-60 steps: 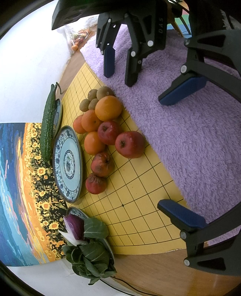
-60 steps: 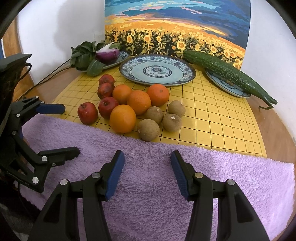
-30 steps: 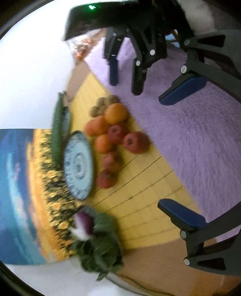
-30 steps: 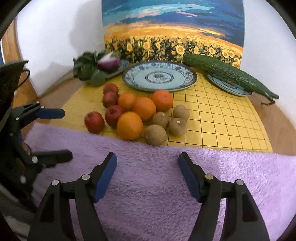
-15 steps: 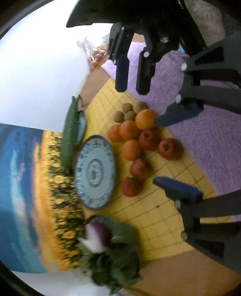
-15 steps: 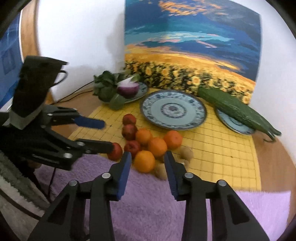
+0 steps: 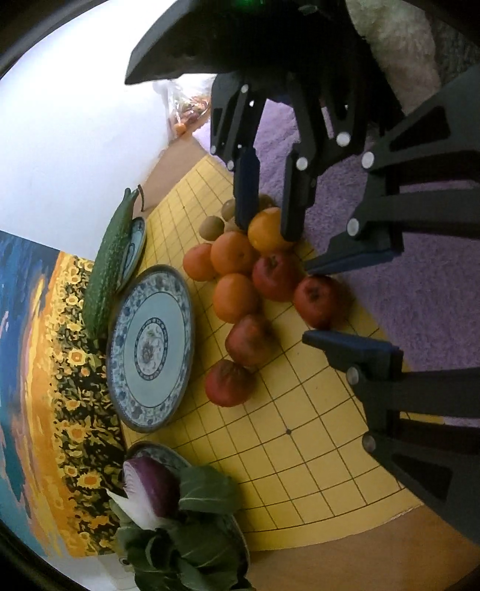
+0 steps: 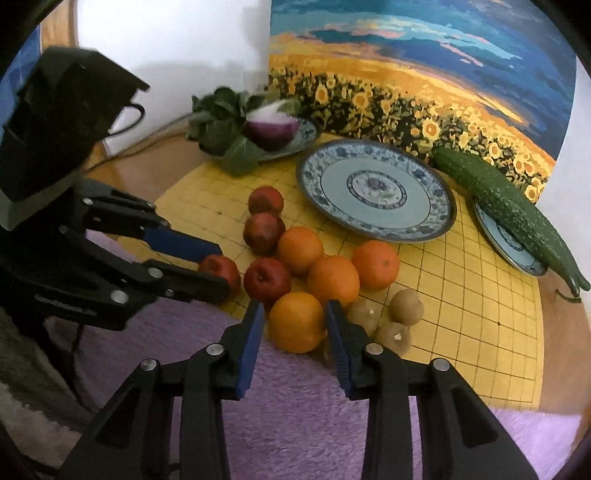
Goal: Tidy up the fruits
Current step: 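Grasp an orange with the right tool while the left tool grasps a red apple, then carry both fruits onto the blue-and-white plate and open both tools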
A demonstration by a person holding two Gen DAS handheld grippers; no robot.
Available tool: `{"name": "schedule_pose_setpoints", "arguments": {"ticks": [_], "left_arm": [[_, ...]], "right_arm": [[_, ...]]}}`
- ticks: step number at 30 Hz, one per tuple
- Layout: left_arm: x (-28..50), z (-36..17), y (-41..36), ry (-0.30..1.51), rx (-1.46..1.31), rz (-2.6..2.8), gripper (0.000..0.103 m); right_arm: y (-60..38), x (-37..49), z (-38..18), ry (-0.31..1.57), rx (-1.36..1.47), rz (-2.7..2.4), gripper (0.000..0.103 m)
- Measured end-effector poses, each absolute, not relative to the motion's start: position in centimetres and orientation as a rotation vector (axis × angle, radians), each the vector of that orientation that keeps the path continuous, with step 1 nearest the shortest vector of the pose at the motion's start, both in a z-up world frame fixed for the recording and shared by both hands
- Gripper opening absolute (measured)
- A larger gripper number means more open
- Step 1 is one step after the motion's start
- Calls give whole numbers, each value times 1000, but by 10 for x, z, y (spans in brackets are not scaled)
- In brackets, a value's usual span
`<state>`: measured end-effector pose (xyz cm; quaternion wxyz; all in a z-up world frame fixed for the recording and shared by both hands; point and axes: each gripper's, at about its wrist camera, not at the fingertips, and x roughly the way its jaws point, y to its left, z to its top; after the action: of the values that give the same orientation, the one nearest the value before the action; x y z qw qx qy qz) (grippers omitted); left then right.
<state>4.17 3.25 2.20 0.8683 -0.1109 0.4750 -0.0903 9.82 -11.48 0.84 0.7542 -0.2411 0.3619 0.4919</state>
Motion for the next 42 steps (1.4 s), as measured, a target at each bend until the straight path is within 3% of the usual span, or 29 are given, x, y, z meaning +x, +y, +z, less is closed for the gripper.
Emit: {"name": "schedule_pose_setpoints", "arguments": {"ticks": [8,19,42], "left_arm": [[28,50,39,891,-241,-138,31],[61,96,49,780,-266,-115,31],[152,38,59,909,-314,-58,32]], "right_arm": [[-111,92,14,765,-563,1082,34],[-109,107,74,599,-453,1071,34],[-75,214,28,765,-362,1048,34]]}}
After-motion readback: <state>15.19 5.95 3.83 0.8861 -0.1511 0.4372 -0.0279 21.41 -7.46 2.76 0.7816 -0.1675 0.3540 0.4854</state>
